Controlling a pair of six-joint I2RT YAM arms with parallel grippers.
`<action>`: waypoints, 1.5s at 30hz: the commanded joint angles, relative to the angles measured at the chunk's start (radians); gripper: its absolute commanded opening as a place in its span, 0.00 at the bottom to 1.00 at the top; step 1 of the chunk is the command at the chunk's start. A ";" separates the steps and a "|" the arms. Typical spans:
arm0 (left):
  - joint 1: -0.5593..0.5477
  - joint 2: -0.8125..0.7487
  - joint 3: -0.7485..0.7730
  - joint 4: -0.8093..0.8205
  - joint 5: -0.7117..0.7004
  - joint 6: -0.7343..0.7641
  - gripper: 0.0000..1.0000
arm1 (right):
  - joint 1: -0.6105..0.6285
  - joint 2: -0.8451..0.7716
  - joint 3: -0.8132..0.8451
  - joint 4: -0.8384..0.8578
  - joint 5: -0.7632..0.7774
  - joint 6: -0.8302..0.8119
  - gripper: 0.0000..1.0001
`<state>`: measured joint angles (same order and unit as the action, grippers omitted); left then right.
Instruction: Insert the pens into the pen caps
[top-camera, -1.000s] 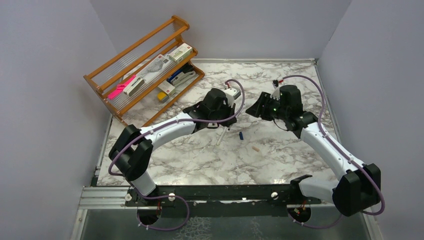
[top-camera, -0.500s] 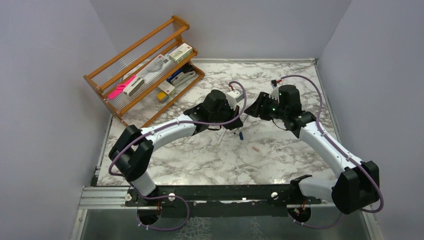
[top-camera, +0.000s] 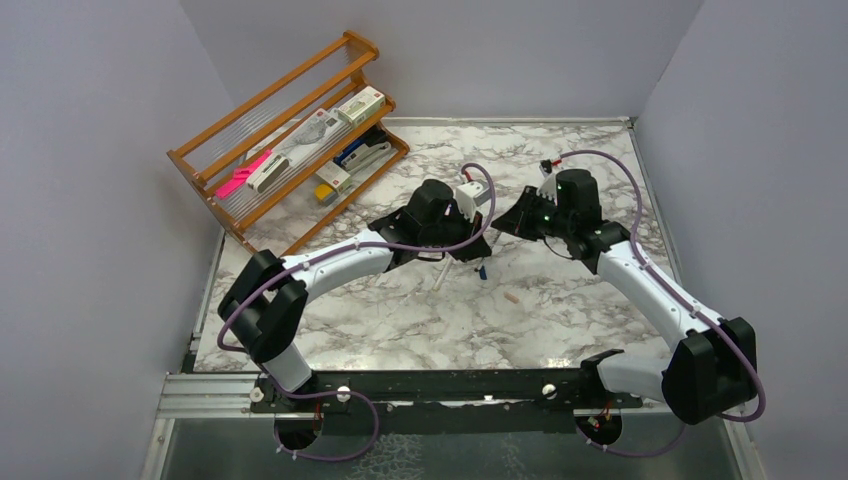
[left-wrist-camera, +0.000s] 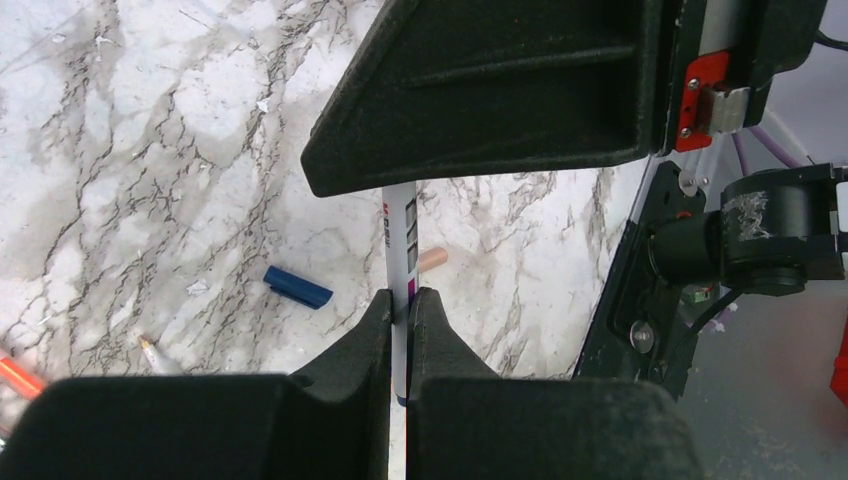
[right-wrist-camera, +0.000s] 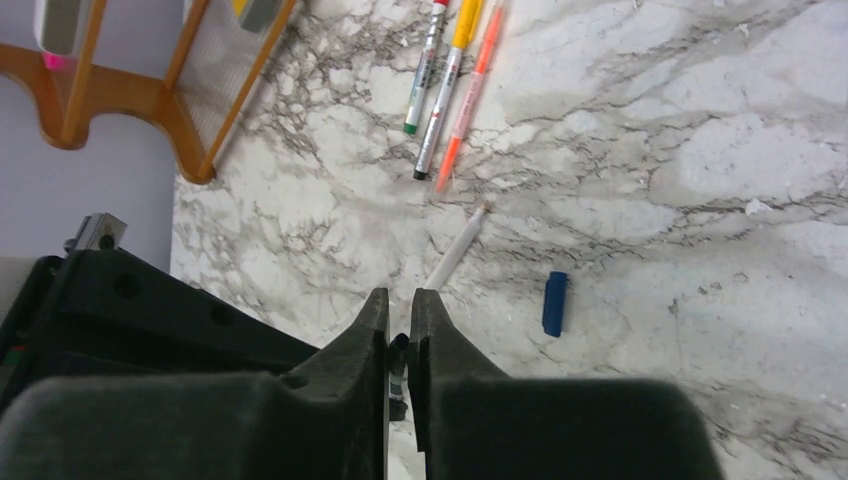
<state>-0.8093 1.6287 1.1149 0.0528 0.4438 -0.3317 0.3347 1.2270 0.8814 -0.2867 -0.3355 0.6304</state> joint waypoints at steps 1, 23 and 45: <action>-0.008 -0.018 0.023 0.044 0.049 -0.008 0.00 | 0.004 -0.005 -0.008 0.027 -0.025 0.003 0.02; -0.008 0.035 0.032 0.087 0.034 -0.052 0.00 | 0.004 -0.029 -0.034 0.080 -0.138 0.026 0.01; 0.182 -0.169 -0.158 -0.045 -0.268 -0.159 0.00 | 0.009 0.116 0.053 -0.258 0.110 -0.240 0.44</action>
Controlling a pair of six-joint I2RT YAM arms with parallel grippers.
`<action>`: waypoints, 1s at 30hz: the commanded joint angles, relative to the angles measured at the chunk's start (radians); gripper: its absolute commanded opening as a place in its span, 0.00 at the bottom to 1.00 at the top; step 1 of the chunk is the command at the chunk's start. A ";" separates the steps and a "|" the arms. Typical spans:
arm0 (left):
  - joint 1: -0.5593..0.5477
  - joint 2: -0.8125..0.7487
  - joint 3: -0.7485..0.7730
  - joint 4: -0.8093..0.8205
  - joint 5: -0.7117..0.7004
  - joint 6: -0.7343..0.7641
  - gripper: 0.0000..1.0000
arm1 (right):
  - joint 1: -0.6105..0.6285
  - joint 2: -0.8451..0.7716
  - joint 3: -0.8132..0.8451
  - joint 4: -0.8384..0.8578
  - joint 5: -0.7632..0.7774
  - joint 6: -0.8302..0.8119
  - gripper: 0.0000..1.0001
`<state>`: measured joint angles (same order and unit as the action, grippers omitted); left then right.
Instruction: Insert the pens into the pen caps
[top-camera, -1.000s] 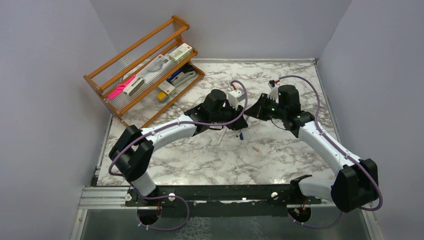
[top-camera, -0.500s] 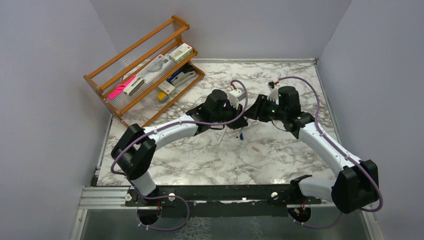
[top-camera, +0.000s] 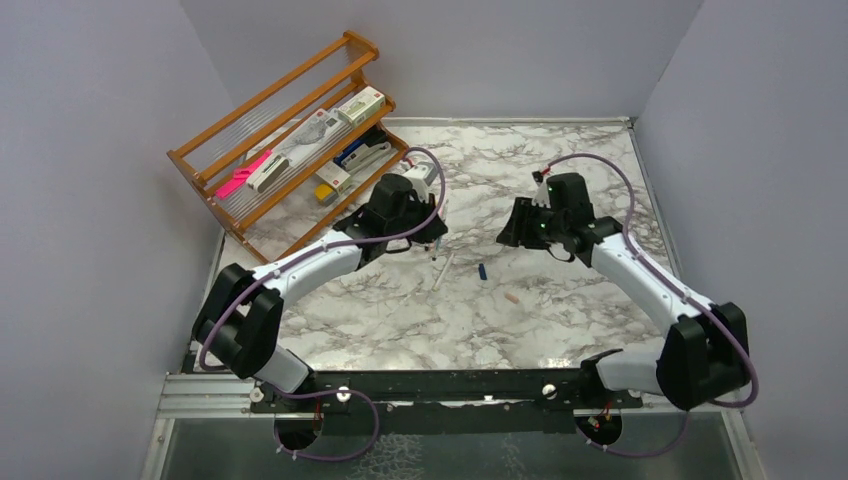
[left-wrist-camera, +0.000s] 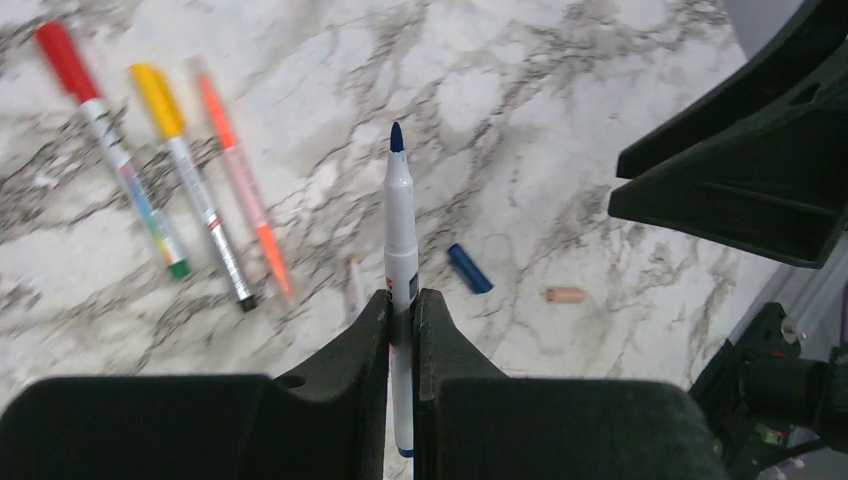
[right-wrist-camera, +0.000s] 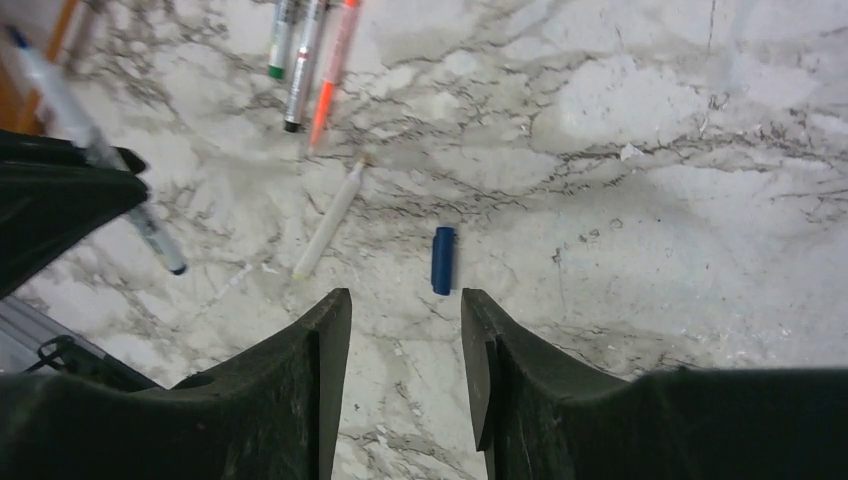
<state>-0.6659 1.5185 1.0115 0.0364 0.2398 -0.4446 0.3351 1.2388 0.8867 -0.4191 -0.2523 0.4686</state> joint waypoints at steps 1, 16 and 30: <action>0.044 -0.065 -0.064 -0.030 -0.065 -0.047 0.00 | 0.010 0.122 0.049 -0.130 0.024 -0.087 0.42; 0.063 -0.102 -0.092 -0.062 -0.069 -0.034 0.00 | 0.059 0.325 0.031 -0.074 -0.027 -0.089 0.03; 0.073 -0.109 -0.098 -0.073 -0.076 -0.026 0.00 | 0.079 0.431 -0.006 -0.016 -0.069 -0.104 0.01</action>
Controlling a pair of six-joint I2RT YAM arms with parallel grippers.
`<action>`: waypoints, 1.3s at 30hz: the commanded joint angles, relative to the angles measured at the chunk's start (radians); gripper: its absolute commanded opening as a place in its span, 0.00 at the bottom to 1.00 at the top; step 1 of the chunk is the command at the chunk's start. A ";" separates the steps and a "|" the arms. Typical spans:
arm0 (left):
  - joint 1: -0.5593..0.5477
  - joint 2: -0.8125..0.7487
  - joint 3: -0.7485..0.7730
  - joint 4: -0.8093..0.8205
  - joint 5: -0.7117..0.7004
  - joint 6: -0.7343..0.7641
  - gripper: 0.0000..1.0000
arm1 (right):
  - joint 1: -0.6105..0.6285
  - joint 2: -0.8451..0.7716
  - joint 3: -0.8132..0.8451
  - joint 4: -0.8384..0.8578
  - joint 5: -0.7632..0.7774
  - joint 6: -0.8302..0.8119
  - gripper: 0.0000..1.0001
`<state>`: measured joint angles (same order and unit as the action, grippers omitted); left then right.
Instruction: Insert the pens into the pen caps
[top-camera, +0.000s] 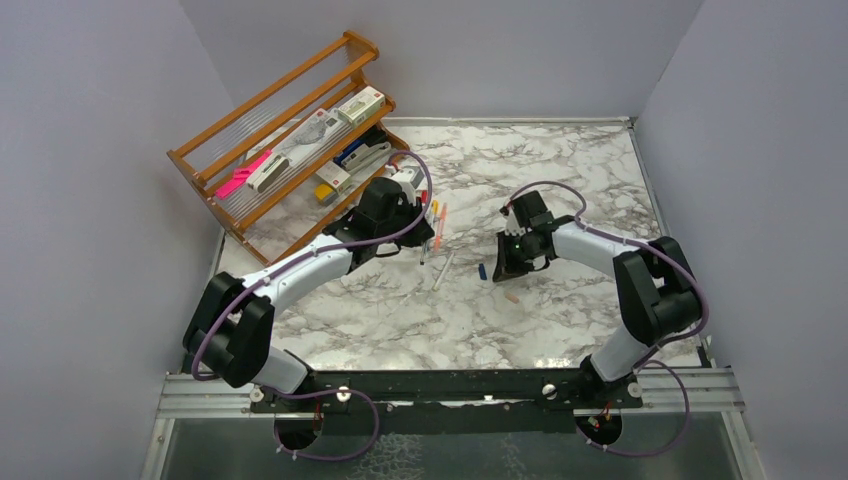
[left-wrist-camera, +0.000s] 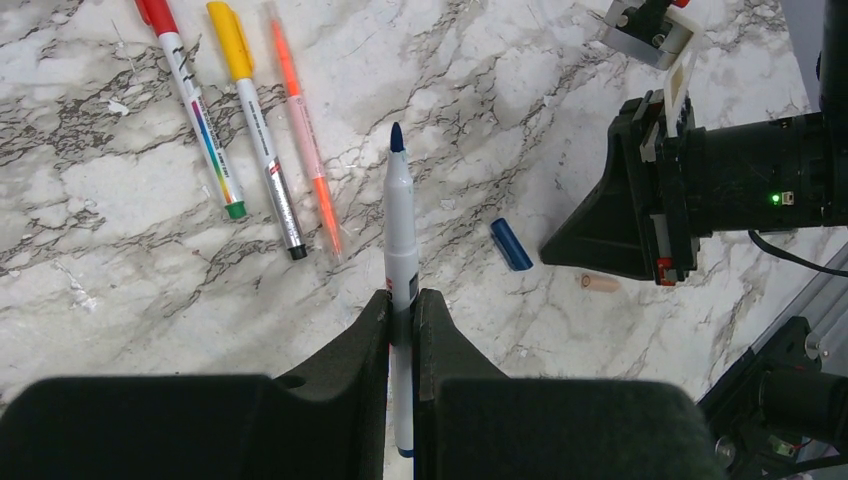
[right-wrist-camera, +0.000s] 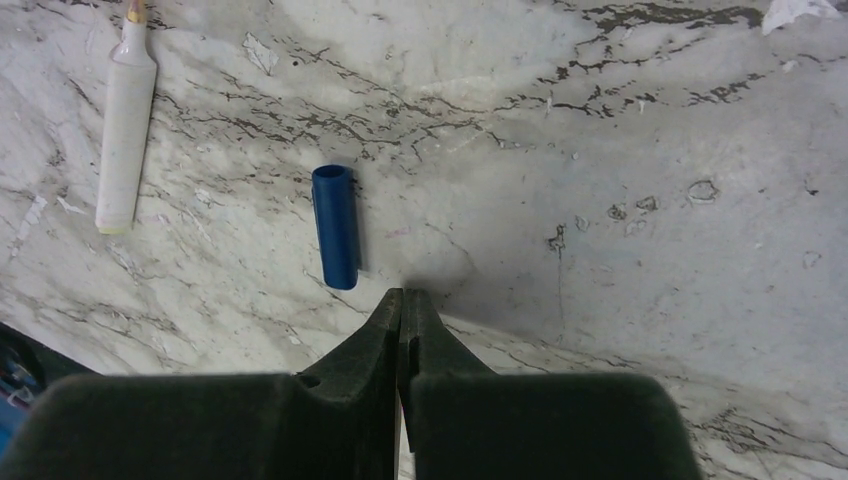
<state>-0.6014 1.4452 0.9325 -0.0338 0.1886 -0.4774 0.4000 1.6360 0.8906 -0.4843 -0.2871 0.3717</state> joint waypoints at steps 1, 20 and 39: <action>0.009 -0.036 -0.020 -0.005 -0.025 0.007 0.00 | 0.017 0.040 -0.012 0.055 -0.036 -0.009 0.01; 0.014 -0.069 -0.038 -0.031 -0.041 0.013 0.00 | 0.051 0.107 0.020 0.090 -0.057 -0.011 0.01; 0.020 -0.082 -0.039 -0.055 -0.066 0.018 0.00 | 0.055 0.208 0.094 0.123 -0.121 0.005 0.01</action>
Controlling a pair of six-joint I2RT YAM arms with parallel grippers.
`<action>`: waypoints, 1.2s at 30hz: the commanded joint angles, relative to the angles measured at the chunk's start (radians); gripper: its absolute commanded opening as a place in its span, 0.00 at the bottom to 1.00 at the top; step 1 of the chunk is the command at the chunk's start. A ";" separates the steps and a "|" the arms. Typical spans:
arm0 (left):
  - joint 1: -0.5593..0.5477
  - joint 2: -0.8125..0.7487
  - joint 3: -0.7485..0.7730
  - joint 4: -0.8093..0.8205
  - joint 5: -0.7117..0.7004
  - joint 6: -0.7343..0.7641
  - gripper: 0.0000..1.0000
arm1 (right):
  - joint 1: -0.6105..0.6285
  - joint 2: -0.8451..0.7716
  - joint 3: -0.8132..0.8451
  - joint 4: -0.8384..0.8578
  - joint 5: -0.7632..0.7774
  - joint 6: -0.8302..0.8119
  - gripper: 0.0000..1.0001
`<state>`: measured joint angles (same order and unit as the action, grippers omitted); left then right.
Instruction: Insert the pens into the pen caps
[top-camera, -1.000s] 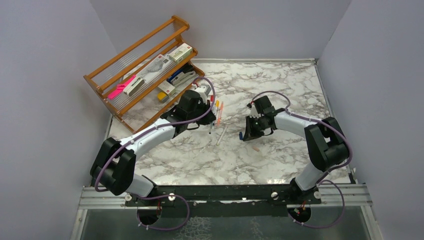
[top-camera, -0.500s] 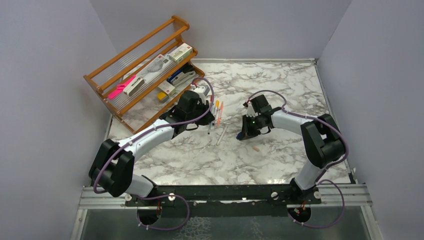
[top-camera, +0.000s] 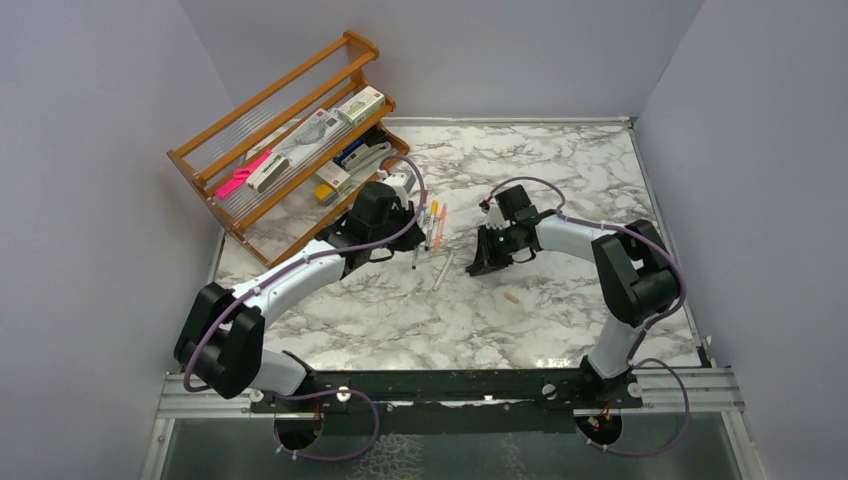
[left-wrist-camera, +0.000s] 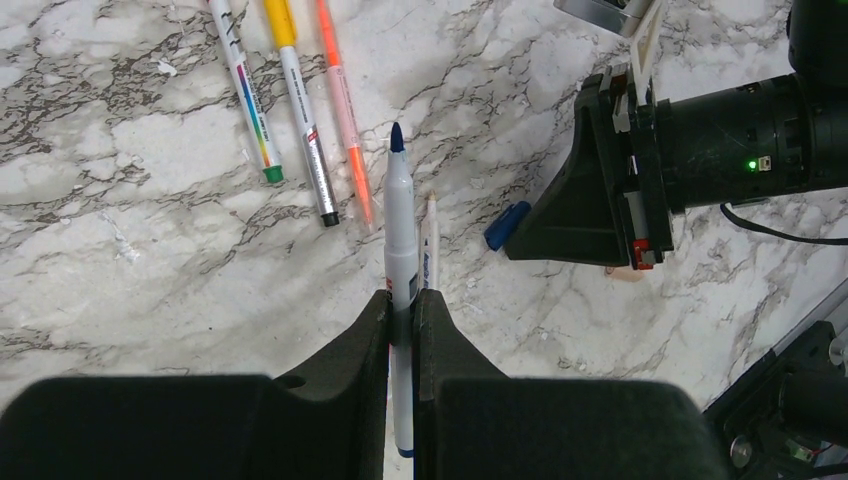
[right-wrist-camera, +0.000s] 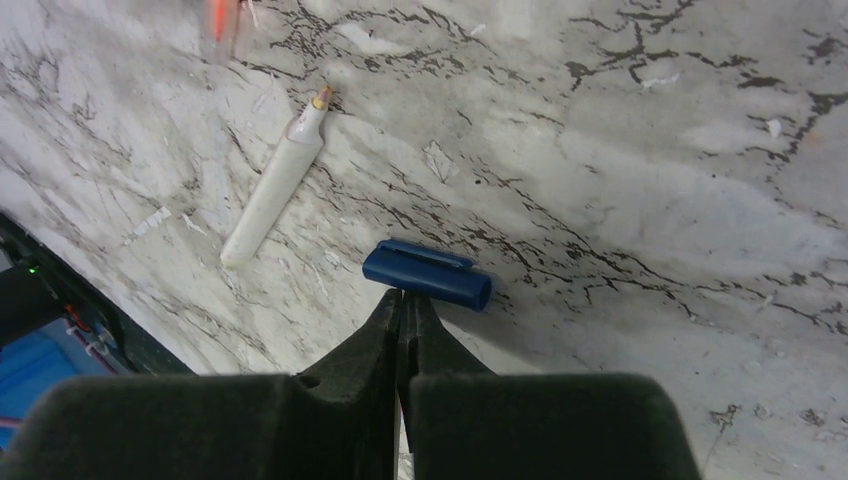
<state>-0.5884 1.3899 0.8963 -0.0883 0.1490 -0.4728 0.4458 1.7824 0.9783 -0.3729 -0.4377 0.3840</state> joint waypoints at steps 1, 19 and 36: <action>0.008 -0.020 0.005 -0.006 -0.025 0.017 0.00 | 0.010 0.068 0.013 0.014 0.028 -0.007 0.01; 0.012 0.068 0.116 0.057 0.090 0.031 0.00 | 0.018 0.007 0.170 -0.010 0.149 -0.093 0.01; 0.012 0.048 0.115 0.018 0.064 0.035 0.00 | 0.016 0.139 0.246 0.048 0.212 -0.113 0.01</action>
<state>-0.5816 1.4513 0.9855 -0.0582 0.2131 -0.4530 0.4583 1.9186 1.2240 -0.3672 -0.2619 0.2829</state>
